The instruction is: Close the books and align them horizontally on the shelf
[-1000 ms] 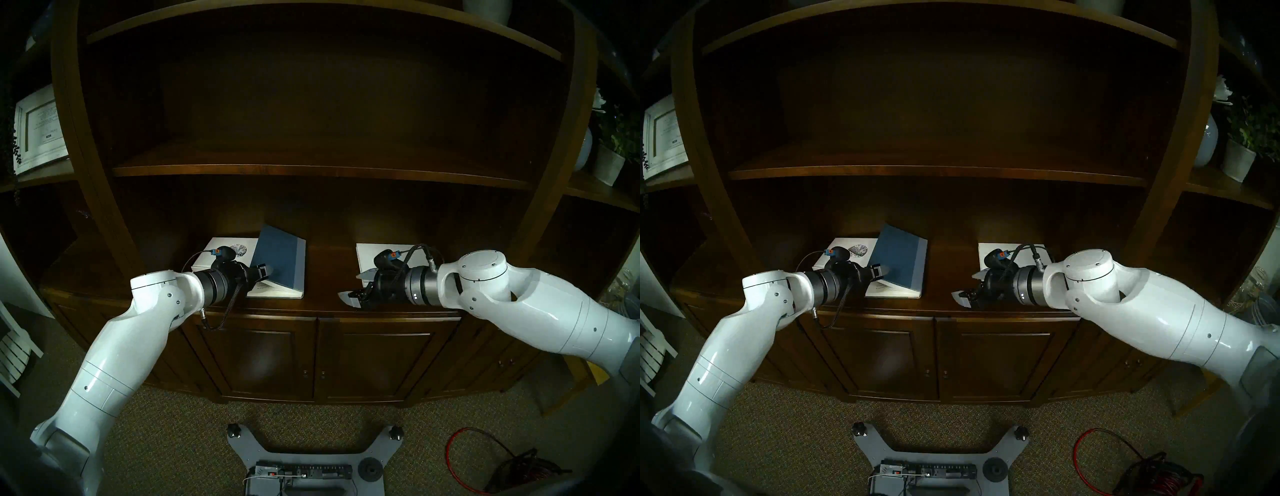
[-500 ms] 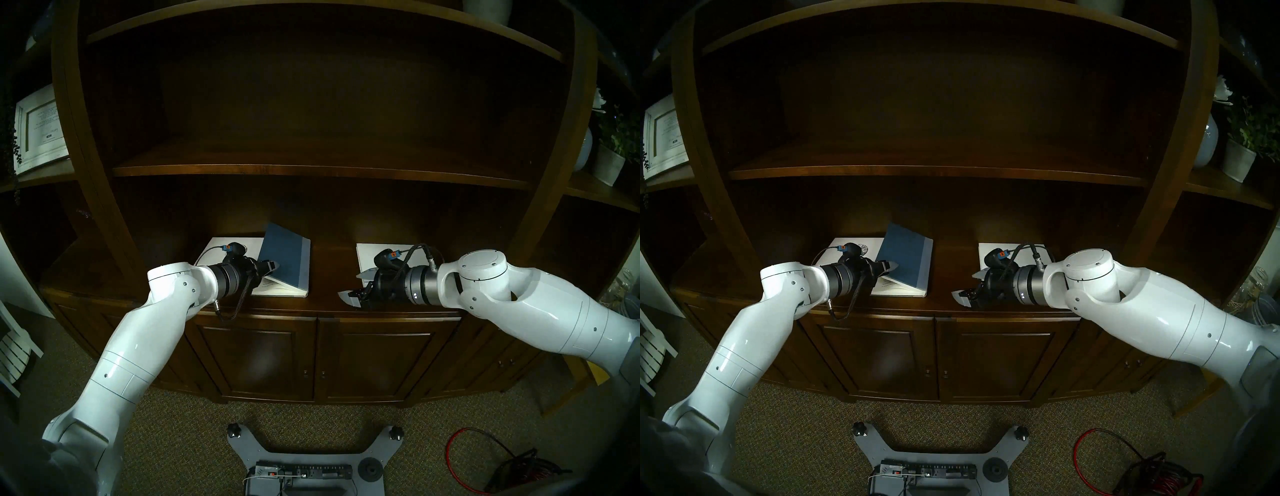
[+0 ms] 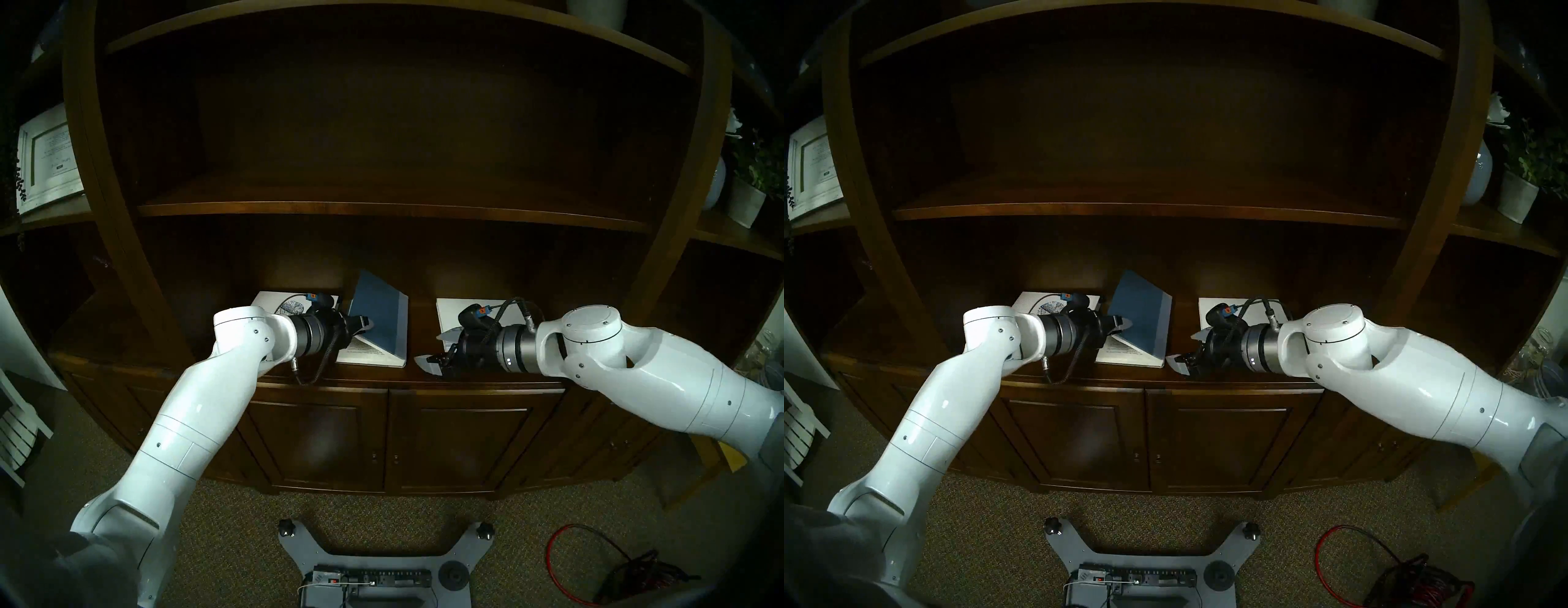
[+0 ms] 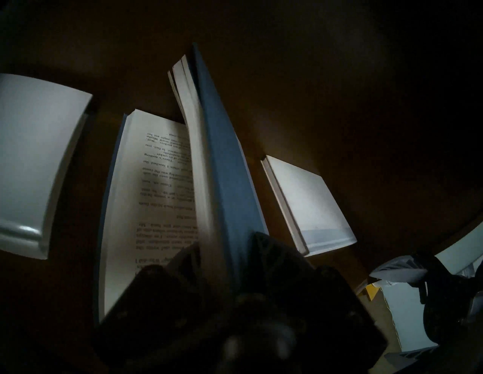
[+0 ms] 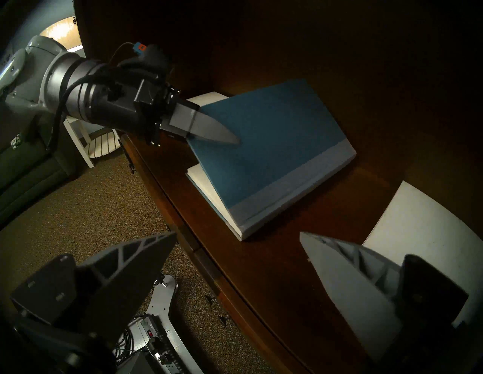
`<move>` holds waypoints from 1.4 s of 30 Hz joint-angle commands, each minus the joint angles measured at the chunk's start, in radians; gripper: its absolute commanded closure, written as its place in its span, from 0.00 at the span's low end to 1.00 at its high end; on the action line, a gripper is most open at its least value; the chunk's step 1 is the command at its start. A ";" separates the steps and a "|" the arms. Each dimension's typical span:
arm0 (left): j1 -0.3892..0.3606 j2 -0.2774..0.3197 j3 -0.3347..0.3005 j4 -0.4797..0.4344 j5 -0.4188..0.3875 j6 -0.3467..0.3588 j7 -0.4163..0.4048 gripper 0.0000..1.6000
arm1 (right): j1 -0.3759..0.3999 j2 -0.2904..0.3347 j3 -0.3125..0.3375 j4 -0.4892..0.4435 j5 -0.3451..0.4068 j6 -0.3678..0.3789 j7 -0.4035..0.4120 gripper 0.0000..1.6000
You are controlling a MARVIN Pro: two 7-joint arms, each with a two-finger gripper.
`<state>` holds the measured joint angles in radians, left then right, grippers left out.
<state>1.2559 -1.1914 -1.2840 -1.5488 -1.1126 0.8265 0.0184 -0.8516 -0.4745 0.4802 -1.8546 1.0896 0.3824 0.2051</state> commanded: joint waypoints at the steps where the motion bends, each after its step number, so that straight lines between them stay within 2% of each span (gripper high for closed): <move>1: -0.108 -0.067 0.005 0.031 0.013 0.037 -0.013 1.00 | 0.032 -0.001 0.028 -0.010 -0.005 -0.014 0.002 0.00; 2: -0.124 -0.067 0.009 0.051 0.016 0.050 -0.015 1.00 | 0.033 -0.001 0.028 -0.010 -0.006 -0.014 0.002 0.00; 3: -0.178 -0.054 0.033 0.104 0.017 0.075 -0.018 1.00 | 0.033 -0.001 0.028 -0.010 -0.006 -0.014 0.002 0.00; 4: -0.138 -0.063 0.003 0.086 0.032 0.074 -0.023 1.00 | 0.033 -0.001 0.028 -0.011 -0.007 -0.014 0.002 0.00; 11: -0.199 -0.011 0.027 0.188 0.060 0.133 -0.079 1.00 | 0.033 0.000 0.028 -0.011 -0.009 -0.015 0.003 0.00; 12: -0.180 -0.010 0.015 0.179 0.071 0.133 -0.086 1.00 | 0.034 0.000 0.028 -0.011 -0.009 -0.015 0.003 0.00; 13: -0.209 0.001 0.032 0.211 0.073 0.133 -0.103 1.00 | 0.034 0.000 0.028 -0.011 -0.010 -0.015 0.003 0.00; 14: -0.203 0.004 0.028 0.211 0.081 0.133 -0.111 0.87 | 0.034 0.000 0.028 -0.011 -0.010 -0.015 0.003 0.00; 15: -0.238 0.016 0.050 0.246 0.082 0.133 -0.129 0.88 | 0.034 0.000 0.028 -0.011 -0.011 -0.016 0.004 0.00; 16: -0.247 0.028 0.059 0.256 0.097 0.133 -0.147 0.76 | 0.034 0.000 0.028 -0.011 -0.011 -0.016 0.004 0.00; 17: -0.241 0.034 0.056 0.249 0.107 0.133 -0.161 0.58 | 0.034 0.000 0.028 -0.011 -0.011 -0.016 0.004 0.00; 19: -0.244 0.045 0.059 0.246 0.109 0.133 -0.174 0.55 | 0.034 0.000 0.028 -0.011 -0.012 -0.016 0.005 0.00; 20: -0.262 0.057 0.074 0.255 0.113 0.133 -0.186 0.21 | 0.034 0.000 0.028 -0.011 -0.012 -0.016 0.005 0.00; 21: -0.257 0.077 0.076 0.227 0.120 0.133 -0.200 0.00 | 0.034 0.000 0.028 -0.011 -0.012 -0.016 0.005 0.00; 23: -0.279 0.093 0.096 0.231 0.123 0.133 -0.217 0.00 | 0.034 0.000 0.028 -0.011 -0.013 -0.016 0.005 0.00; 25: -0.277 0.120 0.102 0.193 0.133 0.133 -0.235 0.00 | 0.034 0.000 0.028 -0.011 -0.013 -0.015 0.005 0.00; 30: -0.279 0.169 0.090 0.099 0.129 0.133 -0.279 0.00 | 0.033 -0.001 0.027 -0.011 -0.014 -0.014 0.004 0.00; 32: -0.300 0.170 0.084 0.106 0.127 0.133 -0.304 0.00 | 0.033 -0.001 0.026 -0.010 -0.014 -0.013 0.004 0.00; 33: -0.302 0.189 0.079 0.064 0.124 0.133 -0.327 0.00 | 0.032 -0.001 0.026 -0.010 -0.014 -0.012 0.004 0.00; 36: -0.306 0.199 0.080 0.045 0.123 0.133 -0.352 0.00 | 0.032 -0.001 0.025 -0.010 -0.015 -0.012 0.004 0.00; 38: -0.300 0.221 0.091 0.003 0.131 0.133 -0.376 0.00 | 0.032 -0.001 0.025 -0.010 -0.015 -0.011 0.004 0.00; 39: -0.307 0.219 0.107 0.020 0.141 0.133 -0.387 0.00 | 0.032 -0.001 0.025 -0.010 -0.015 -0.011 0.003 0.00; 42: -0.278 0.242 0.150 -0.035 0.168 0.133 -0.414 0.00 | 0.032 -0.001 0.024 -0.010 -0.016 -0.011 0.003 0.00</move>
<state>1.0084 -1.0064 -1.1787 -1.4796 -0.9731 0.9632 -0.3206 -0.8468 -0.4730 0.4795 -1.8567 1.0737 0.3819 0.2079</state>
